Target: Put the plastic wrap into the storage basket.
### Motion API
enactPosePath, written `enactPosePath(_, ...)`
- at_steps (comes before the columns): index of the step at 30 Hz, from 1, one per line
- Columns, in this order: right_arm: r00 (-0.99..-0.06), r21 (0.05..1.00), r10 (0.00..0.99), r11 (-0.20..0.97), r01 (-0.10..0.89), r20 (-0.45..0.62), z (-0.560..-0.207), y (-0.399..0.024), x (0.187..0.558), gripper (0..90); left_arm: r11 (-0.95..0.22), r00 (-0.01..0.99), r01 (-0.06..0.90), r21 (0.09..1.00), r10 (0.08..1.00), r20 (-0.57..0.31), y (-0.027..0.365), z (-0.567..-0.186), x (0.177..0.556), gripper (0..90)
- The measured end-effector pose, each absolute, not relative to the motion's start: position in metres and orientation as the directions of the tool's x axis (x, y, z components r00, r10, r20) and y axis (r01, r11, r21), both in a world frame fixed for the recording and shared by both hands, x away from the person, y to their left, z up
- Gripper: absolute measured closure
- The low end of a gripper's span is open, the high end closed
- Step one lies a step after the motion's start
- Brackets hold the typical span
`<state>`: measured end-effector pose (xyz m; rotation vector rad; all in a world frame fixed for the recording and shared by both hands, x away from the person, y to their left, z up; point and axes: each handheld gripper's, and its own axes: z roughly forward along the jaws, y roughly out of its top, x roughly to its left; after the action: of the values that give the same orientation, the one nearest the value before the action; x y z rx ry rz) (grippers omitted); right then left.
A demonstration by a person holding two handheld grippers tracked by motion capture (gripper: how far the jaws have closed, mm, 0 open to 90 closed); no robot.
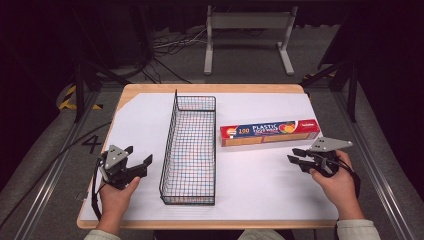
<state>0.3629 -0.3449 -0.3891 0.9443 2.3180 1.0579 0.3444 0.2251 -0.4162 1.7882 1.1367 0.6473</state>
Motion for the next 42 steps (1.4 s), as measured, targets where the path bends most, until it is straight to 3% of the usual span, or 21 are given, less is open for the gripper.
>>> enactPosePath(21,-0.688,0.747,0.723,0.488,0.451,-0.057,-0.349,-0.341,0.416,89.5,-0.196,0.422,0.427,0.883,0.907,-0.003,0.231,-0.414,0.323,25.0)
enactPosePath(42,-0.617,0.663,0.785,0.489,0.568,-0.05,-0.343,-0.337,0.489,90.0,-0.199,0.409,0.441,0.875,0.912,0.001,0.234,-0.417,0.327,25.0)
